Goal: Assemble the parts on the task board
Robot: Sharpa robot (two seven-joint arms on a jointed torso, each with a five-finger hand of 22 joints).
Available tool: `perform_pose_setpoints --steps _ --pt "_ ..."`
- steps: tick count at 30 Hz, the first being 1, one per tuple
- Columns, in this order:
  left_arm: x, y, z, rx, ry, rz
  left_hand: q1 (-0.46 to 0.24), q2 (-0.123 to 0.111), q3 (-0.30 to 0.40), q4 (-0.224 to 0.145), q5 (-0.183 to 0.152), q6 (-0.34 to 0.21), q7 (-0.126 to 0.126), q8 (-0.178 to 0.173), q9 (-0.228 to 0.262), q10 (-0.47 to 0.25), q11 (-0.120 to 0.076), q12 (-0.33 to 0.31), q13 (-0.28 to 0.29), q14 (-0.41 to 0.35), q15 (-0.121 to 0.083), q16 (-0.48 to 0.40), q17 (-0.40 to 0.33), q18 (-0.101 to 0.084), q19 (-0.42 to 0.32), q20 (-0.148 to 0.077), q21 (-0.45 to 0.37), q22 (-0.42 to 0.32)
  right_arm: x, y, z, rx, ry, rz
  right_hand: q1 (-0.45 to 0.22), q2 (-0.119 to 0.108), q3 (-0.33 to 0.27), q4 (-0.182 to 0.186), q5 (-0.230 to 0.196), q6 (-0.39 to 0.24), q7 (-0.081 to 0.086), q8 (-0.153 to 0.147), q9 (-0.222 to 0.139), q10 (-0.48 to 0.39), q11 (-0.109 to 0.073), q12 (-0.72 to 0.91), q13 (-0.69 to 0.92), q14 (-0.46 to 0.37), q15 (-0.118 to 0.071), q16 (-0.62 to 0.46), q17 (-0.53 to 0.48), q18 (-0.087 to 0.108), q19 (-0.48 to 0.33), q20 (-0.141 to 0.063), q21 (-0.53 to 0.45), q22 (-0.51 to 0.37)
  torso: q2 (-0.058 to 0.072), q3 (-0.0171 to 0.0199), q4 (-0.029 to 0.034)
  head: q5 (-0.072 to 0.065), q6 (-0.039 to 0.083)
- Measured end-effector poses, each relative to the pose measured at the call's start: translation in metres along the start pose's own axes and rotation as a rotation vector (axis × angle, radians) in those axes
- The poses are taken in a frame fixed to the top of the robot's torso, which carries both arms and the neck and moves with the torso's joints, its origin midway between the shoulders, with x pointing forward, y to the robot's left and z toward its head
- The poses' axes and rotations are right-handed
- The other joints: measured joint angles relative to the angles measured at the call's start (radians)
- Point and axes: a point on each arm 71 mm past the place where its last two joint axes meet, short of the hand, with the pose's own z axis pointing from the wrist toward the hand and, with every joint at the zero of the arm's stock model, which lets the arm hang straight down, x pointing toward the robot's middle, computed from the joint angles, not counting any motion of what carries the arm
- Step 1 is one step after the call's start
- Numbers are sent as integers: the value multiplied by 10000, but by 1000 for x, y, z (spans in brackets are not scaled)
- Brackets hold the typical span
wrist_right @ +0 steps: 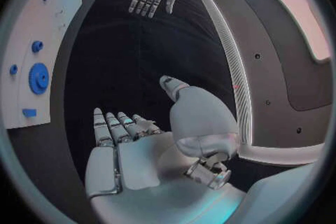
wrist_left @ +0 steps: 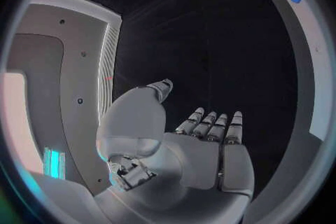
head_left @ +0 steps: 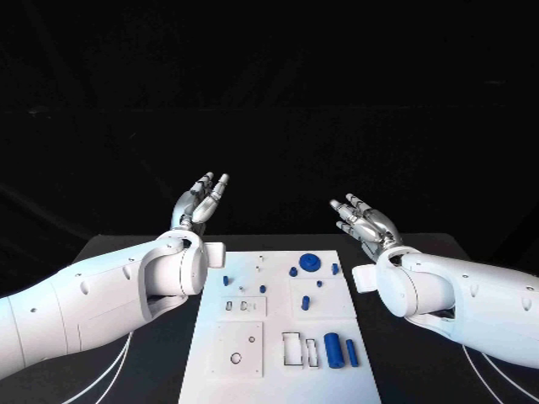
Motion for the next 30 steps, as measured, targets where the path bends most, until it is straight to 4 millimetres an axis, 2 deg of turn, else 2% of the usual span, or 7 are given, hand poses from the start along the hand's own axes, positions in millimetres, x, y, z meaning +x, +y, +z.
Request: perform_pose_setpoints --steps 9,13,15,19,21,24,30 --pt "0 0 0 71 176 -187 241 -99 131 -83 0 309 18 142 102 434 316 117 73 468 244 177 160 1 38 38 44 10 -2 0 5 140 1220 162 1032 -183 470 -747 67 718 45 332 220 815 115 200 122 729 157 261 187 1 255 153 188 81 2 1 -5 0 -2" --pt "-12 -1 0 49 267 -238 943 -352 338 -518 34 1451 93 662 478 1858 553 422 223 3163 397 1318 890 0 2111 91 918 501 -17 3 13 -375 1284 -1341 1677 -378 779 -1359 61 1783 116 779 531 2316 94 545 268 2125 78 736 483 115 1183 132 629 286 5 0 -12 44 -240" --pt "-18 -1 -1 47 341 -238 1420 -501 474 -789 34 2543 163 1169 829 3653 557 856 411 5303 198 2301 1452 91 4609 66 2010 1028 -19 7 16 -664 1427 -2081 1985 -500 951 -1660 -29 2505 167 1070 728 3361 46 734 337 3152 -29 1072 674 234 2134 124 1088 484 15 0 -18 59 -313" --pt "-26 -4 -3 92 697 -202 2276 -733 915 -1368 34 5246 427 2448 1591 7307 142 1831 663 7743 -460 3547 2099 703 6986 -115 3148 1404 -15 19 25 -1330 1935 -3720 2480 -773 1243 -2216 -99 4131 292 1671 1113 5546 -140 955 434 5329 -332 1717 1016 599 4110 79 2055 872 60 -1 -37 66 -410" --pt "-29 -7 -6 127 977 -155 2517 -809 1149 -1562 70 6039 567 2816 1764 8334 -158 2084 724 8583 -770 3947 2363 702 7695 -363 3517 1511 -14 28 31 -1659 2198 -4673 2625 -913 1308 -2426 -100 4884 354 1916 1268 6336 -247 955 459 6146 -479 1931 1112 701 4856 26 2457 1031 112 -1 -48 49 -434" --pt "-32 -12 -12 160 1447 -125 2577 -865 1444 -1612 70 6615 715 2990 1885 9337 -474 2138 706 9650 -1150 4582 2836 703 8567 -777 4099 1739 -12 40 37 -2008 2550 -6009 2859 -1046 1315 -2695 -100 5855 479 2213 1440 7343 -420 955 491 7238 -719 2216 1247 850 5780 -121 3073 1298 214 -1 -56 7 -452" --pt "-31 -22 -28 123 2357 -236 2695 -1039 1516 -1782 70 6955 688 2989 1974 10348 -743 2098 713 10201 -1466 5516 3642 701 9016 -1126 4854 2122 -5 53 43 -2347 3233 -8390 3183 -1280 1248 -3218 -79 7532 735 2489 1623 9278 -850 861 522 9421 -1320 2643 1675 856 6789 -681 5163 2502 464 -7 -47 -17 -440"
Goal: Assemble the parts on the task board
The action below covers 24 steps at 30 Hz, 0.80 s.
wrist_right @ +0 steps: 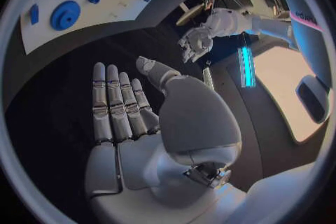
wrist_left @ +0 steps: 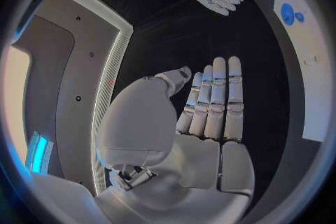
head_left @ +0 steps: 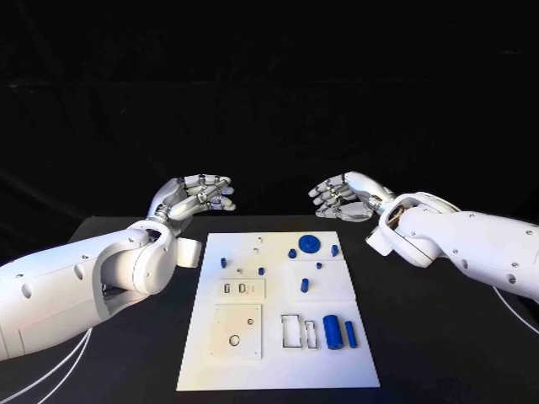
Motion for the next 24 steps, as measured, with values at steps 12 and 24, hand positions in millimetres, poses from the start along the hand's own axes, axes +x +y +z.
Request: perform_pose_setpoints --steps 12,24 --pt "15 -22 -20 64 1286 -314 -225 -223 -69 -6 0 -117 117 -217 0 -53 76 -201 14 8 -8 1047 963 0 -35 -45 737 455 1 19 9 51 1255 -4531 -321 -483 575 -396 -313 2191 -416 -134 333 2884 -939 -244 58 4166 -1212 1390 1979 152 1234 -999 4473 2819 615 -144 131 -141 41" --pt "21 -31 -23 169 1732 -431 -449 -338 -120 215 0 -316 63 -355 22 -408 215 -404 -6 -544 147 1182 1212 -2 -306 46 838 499 15 49 10 -264 1522 -6775 -1005 -1273 927 465 253 1862 -494 -341 714 2382 -962 -282 187 4601 -1308 3581 3626 -7 3714 -1112 5726 5139 1019 -280 244 -212 128"
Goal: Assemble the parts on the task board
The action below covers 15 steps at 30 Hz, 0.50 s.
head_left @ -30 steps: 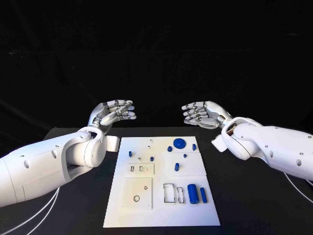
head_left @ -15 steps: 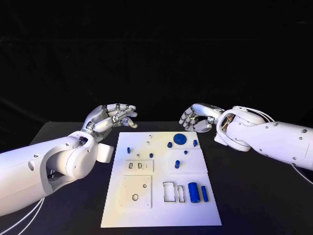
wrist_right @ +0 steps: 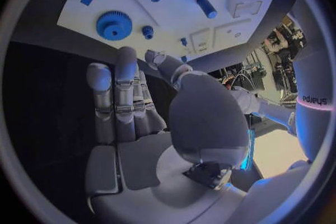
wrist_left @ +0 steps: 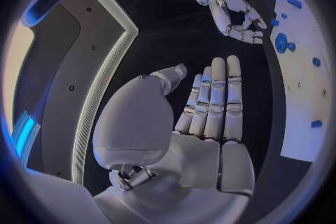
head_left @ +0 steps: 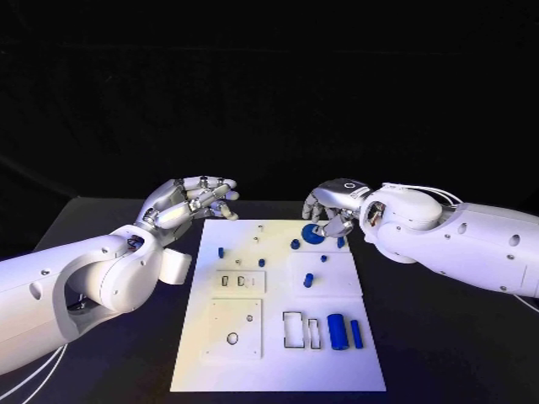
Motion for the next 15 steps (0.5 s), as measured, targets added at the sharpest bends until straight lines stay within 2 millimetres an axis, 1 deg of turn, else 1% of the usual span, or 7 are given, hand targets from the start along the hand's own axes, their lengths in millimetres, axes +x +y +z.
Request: perform_pose_setpoints --steps 1,2,3,8,9,11,15 --pt "0 0 0 2 23 -10 0 0 14 14 0 -40 -3 0 2 0 0 -27 0 -35 36 0 0 1 -38 5 0 -9 0 2 0 2 21 -82 45 -45 61 26 0 -39 -2 0 34 21 -23 0 19 0 0 147 85 -2 165 -9 157 265 25 -10 6 -7 0" --pt "1 0 0 1 48 -22 0 0 42 42 0 -109 -4 -42 2 -75 34 -71 -11 -159 44 -68 0 1 -133 25 -38 -36 -1 3 0 8 41 -148 82 -82 144 21 -12 -88 -16 -42 56 19 -21 0 26 0 0 273 153 -120 312 -17 301 506 45 -18 13 -10 -2" --pt "1 0 1 0 70 -33 0 0 41 41 0 -126 -22 -54 2 -119 48 -90 -16 -213 54 -111 0 1 -178 37 -69 -53 -1 5 1 16 61 -201 105 -105 213 37 -71 -132 -3 -59 89 18 -21 0 26 0 0 416 230 -167 439 -25 447 742 73 -29 23 -16 -5" --pt "5 1 2 -21 208 -109 0 0 42 41 0 -126 -22 -54 12 -127 56 -91 -16 -271 94 -156 0 1 -214 74 -81 -93 -1 11 4 82 213 -417 155 -155 416 189 -121 -132 -4 -59 279 -4 2 0 40 0 0 1155 587 -166 617 -39 683 1166 166 -65 57 -31 -13" --pt "5 1 3 -25 226 -119 0 0 41 41 0 -126 -22 -54 12 -146 76 -91 -16 -271 94 -157 0 2 -214 74 -116 -93 -1 12 5 98 238 -442 187 -186 418 191 -120 -132 -4 -59 303 -8 6 0 41 0 0 1264 641 -165 647 -21 695 1227 186 -67 62 -31 -22" --pt "6 1 3 -31 263 -140 0 0 41 41 0 -126 -21 -54 12 -161 90 -91 -15 -271 94 -157 0 1 -214 74 -116 -93 0 13 7 146 294 -500 197 -197 469 242 -121 -132 -4 -58 359 -115 38 0 41 0 0 1492 739 -307 813 -10 862 1494 207 -71 75 -31 -31" --pt "6 1 3 -40 315 -169 1 0 41 41 0 -126 -21 -54 20 -161 90 -91 -15 -333 104 -196 -4 1 -248 108 -116 -106 2 14 10 273 406 -589 197 -197 494 276 -181 -134 5 21 470 -296 67 0 40 0 0 1848 939 -310 861 38 954 1658 241 -71 103 -25 -42"
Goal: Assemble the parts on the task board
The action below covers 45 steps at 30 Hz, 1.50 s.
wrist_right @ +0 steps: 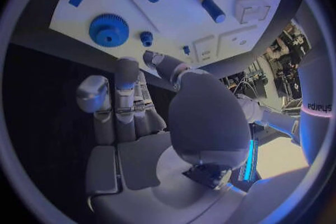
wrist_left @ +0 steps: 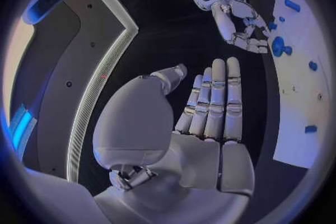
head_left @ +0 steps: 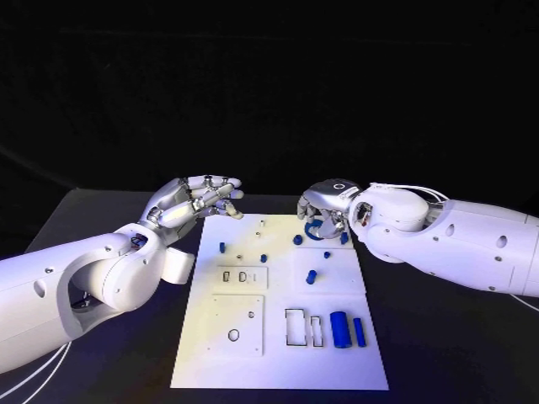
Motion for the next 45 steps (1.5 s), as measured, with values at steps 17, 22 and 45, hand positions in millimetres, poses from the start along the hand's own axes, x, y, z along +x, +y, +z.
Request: perform_pose_setpoints --steps 17,22,45 --pt "4 -1 -1 -17 171 -107 -39 40 55 54 0 -72 1 0 24 -71 1 -36 -10 -136 42 -154 -46 -2 -131 59 -97 -83 18 3 10 272 494 -88 36 -36 -247 247 -210 -54 47 0 128 -525 44 0 -19 -108 108 414 218 0 71 2 38 152 177 -31 112 -45 -96" --pt "4 -1 -1 -22 169 -123 -39 40 55 54 0 -72 1 -7 29 -105 35 -36 -9 -201 48 -219 -57 -2 -145 73 -155 -110 22 4 11 299 641 -89 36 -36 -247 247 -210 -60 52 0 135 -525 43 19 -19 -108 108 494 226 1 71 1 38 178 221 -30 131 -22 -100" --pt "4 1 1 -113 161 -207 -39 40 55 54 0 -71 1 -37 44 -104 34 -35 -8 -243 78 -270 -80 -3 -179 108 -197 -135 28 11 14 189 718 -38 95 536 -43 783 -258 121 -13 158 408 -401 5 511 36 -181 107 1078 501 1 270 16 243 598 318 -31 109 25 -18"
